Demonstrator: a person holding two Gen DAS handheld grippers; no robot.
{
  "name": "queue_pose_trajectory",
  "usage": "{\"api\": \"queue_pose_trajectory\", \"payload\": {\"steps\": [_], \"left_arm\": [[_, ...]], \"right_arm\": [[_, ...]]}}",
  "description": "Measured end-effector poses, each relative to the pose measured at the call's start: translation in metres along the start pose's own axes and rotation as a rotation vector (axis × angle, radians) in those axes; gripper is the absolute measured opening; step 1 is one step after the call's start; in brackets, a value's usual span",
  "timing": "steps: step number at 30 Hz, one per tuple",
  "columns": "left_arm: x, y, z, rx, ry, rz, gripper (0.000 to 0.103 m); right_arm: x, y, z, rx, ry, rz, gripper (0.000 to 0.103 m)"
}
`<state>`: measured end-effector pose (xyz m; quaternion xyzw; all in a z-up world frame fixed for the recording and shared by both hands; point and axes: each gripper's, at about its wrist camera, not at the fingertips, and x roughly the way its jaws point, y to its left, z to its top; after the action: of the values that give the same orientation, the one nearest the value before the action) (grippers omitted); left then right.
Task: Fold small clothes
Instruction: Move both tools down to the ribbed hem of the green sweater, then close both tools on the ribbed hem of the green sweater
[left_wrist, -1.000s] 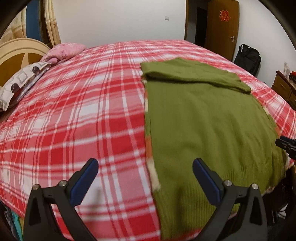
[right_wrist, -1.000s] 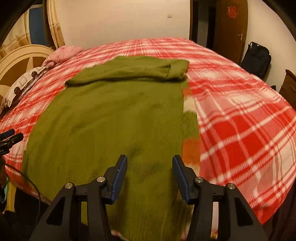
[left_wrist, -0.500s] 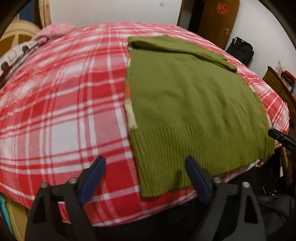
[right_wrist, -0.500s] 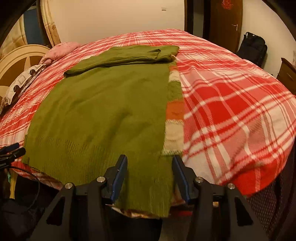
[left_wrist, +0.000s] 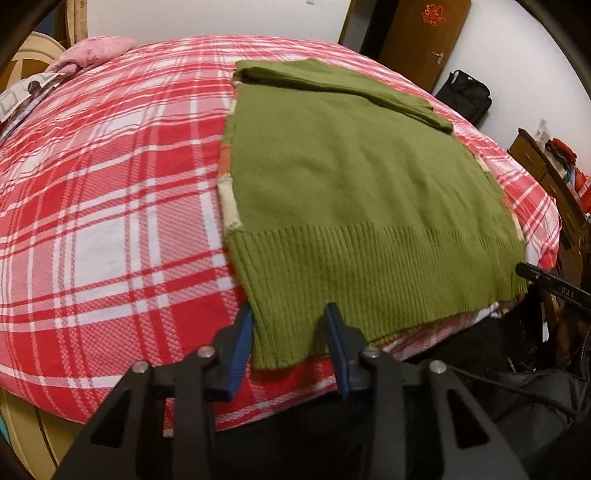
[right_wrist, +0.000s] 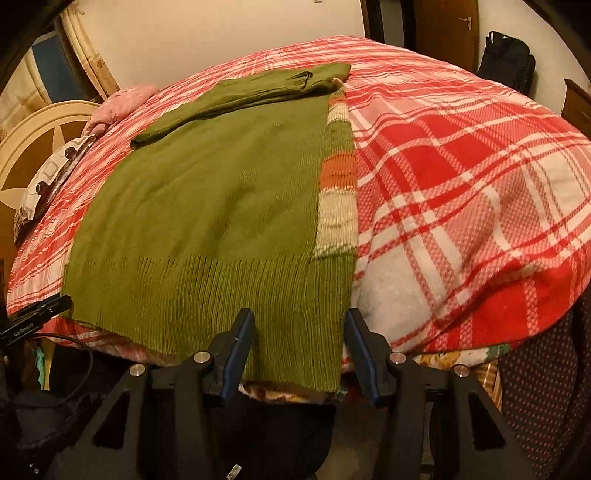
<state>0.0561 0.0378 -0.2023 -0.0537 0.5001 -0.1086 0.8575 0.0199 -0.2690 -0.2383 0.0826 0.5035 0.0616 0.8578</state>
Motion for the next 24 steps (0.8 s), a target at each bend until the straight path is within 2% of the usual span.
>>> {"api": "queue_pose_trajectory", "payload": {"steps": [2,4,10,14,16,18,20,21,24], "left_arm": [[0.0,0.002,0.001,-0.007,0.002,-0.006,0.04],[0.003,0.003,0.0,-0.01,0.013,-0.007,0.049],[0.007,0.003,0.0,-0.009,0.012,-0.028,0.051],[0.004,0.005,0.0,-0.018,0.002,-0.065,0.049],[0.003,0.009,0.0,-0.033,-0.001,-0.068,0.036],[0.003,0.011,0.0,-0.041,-0.003,-0.072,0.035],[0.001,0.011,0.0,-0.039,-0.011,-0.086,0.017],[0.001,0.011,-0.001,-0.036,-0.008,-0.088,0.013],[-0.002,0.012,0.0,-0.04,-0.013,-0.101,0.012]], "right_arm": [[0.002,-0.001,-0.002,-0.001,0.011,-0.004,0.052],[0.002,0.0,-0.005,0.0,0.017,-0.007,0.049],[0.003,-0.005,-0.005,0.012,0.015,-0.02,0.043],[0.012,-0.008,-0.009,0.037,0.062,0.041,0.029],[0.011,-0.007,-0.01,0.027,0.063,0.059,0.02],[0.01,-0.007,-0.01,0.026,0.058,0.076,0.016],[0.008,-0.006,-0.011,0.016,0.052,0.08,0.012],[0.007,-0.006,-0.011,0.009,0.044,0.084,0.011],[-0.003,-0.001,-0.011,-0.017,-0.002,0.102,0.01]]}}
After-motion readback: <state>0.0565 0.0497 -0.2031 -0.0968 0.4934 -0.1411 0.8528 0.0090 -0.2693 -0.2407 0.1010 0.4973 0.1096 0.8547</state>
